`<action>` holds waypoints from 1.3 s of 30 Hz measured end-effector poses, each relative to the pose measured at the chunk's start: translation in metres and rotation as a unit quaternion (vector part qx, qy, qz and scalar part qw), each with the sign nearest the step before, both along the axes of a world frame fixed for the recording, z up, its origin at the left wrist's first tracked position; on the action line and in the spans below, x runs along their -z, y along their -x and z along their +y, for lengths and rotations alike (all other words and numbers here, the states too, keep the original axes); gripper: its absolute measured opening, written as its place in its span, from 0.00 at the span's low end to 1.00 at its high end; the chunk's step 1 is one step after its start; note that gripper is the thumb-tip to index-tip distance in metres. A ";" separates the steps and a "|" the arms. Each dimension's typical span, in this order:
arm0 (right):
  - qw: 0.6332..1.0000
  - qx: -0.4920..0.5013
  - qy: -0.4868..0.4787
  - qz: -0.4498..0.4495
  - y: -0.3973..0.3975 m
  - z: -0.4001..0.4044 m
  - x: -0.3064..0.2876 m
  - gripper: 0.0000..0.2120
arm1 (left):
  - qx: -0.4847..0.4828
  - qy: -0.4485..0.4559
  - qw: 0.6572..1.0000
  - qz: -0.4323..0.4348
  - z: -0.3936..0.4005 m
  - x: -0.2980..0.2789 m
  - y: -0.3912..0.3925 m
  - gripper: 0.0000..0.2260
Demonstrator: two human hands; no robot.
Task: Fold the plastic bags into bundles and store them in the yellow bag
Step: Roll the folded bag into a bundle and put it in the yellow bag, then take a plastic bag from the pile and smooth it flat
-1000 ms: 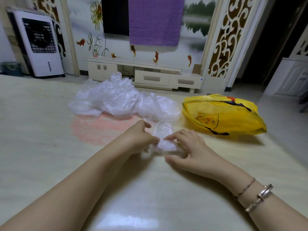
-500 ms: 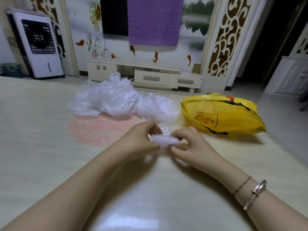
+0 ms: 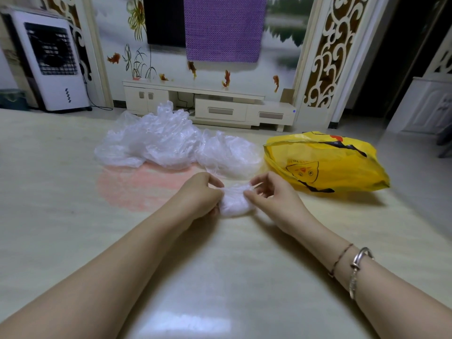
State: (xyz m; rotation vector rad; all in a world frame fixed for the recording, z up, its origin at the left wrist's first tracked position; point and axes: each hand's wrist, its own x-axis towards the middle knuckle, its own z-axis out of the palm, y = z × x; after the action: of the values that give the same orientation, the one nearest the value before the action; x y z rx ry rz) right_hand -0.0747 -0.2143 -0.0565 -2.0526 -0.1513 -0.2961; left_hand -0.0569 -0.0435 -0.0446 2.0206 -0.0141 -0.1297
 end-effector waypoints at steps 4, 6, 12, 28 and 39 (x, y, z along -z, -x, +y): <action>0.999 -0.011 0.051 0.010 0.001 -0.001 0.000 0.14 | -0.003 0.003 1.000 0.010 0.000 -0.001 -0.001 0.09; 0.997 -0.043 0.056 0.016 0.002 0.000 -0.001 0.14 | -0.001 0.007 1.000 0.008 0.001 -0.001 0.000 0.09; 0.996 -0.086 0.006 0.003 0.008 -0.008 -0.012 0.13 | 0.017 0.078 0.996 -0.024 -0.002 -0.008 0.011 0.07; 0.988 0.138 -0.063 -0.005 -0.039 -0.067 -0.035 0.11 | 0.125 0.141 0.980 -0.070 -0.042 -0.024 -0.001 0.08; 0.990 0.045 0.120 0.051 -0.107 -0.087 -0.041 0.16 | 0.105 0.177 0.979 0.000 -0.099 -0.034 -0.074 0.17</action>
State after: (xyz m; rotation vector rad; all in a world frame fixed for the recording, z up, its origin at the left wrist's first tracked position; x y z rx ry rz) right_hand 0.0320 -0.3015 -0.0154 -2.3135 -0.0314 -0.2364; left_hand 0.0168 -0.1422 -0.0104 1.6581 -0.2348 -0.2439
